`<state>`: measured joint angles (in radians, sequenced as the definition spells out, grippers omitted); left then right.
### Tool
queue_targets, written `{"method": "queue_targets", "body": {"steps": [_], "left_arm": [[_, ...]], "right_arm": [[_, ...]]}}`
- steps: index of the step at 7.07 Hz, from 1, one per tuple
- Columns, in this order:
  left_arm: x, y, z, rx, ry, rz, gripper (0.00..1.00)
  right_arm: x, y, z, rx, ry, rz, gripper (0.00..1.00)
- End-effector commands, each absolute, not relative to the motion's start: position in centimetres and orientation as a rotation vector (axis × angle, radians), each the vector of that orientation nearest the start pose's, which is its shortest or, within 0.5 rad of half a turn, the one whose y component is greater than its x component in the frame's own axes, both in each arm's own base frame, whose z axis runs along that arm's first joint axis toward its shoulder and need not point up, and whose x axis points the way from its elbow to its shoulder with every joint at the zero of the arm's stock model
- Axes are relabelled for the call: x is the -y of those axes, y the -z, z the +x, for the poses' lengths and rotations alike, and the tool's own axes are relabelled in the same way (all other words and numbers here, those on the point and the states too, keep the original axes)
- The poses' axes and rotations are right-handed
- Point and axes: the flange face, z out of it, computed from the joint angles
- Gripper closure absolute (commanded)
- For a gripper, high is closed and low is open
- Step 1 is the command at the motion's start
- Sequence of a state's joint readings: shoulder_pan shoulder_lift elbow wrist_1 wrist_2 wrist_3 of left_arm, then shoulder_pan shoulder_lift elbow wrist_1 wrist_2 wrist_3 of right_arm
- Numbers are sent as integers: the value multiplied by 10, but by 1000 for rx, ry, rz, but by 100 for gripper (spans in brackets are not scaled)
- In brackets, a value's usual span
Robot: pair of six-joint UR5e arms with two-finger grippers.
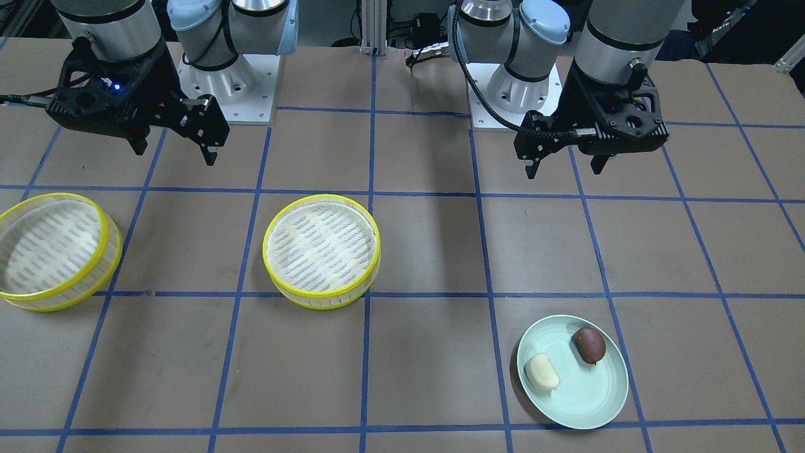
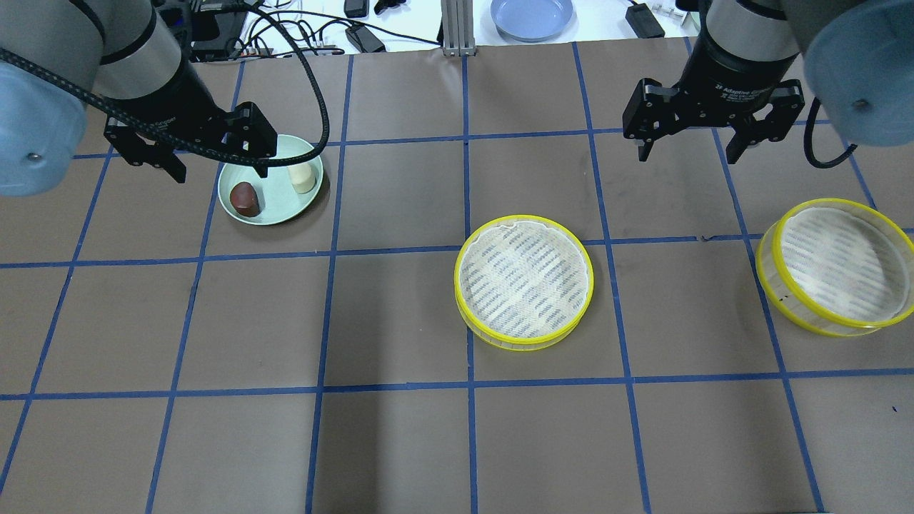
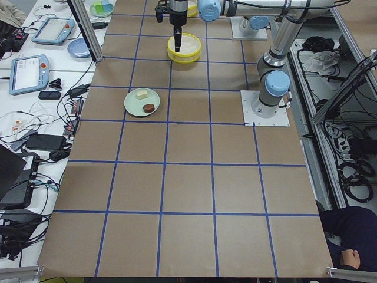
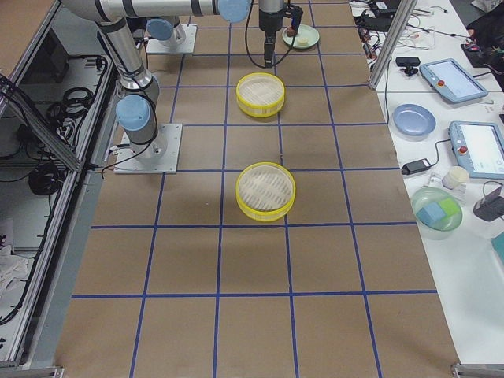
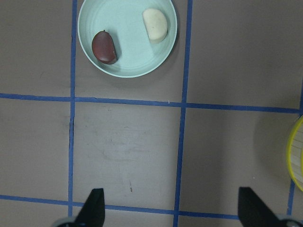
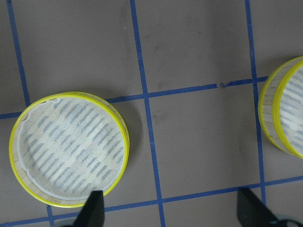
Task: Stack buns with steamer
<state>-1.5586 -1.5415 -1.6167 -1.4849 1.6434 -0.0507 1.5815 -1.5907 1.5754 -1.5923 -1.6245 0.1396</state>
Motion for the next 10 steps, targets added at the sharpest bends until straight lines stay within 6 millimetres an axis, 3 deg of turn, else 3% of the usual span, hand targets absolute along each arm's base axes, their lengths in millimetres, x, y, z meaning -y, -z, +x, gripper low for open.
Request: {"method": "queue_targets", "body": {"steps": [1, 10], "left_arm": [[486, -490, -119, -3054, 107, -87, 0], [485, -492, -113, -3054, 99, -28, 0]], "right_arm": [[486, -497, 133, -3183, 65, 207, 0], [478, -503, 133, -3184, 38, 196, 0]]}}
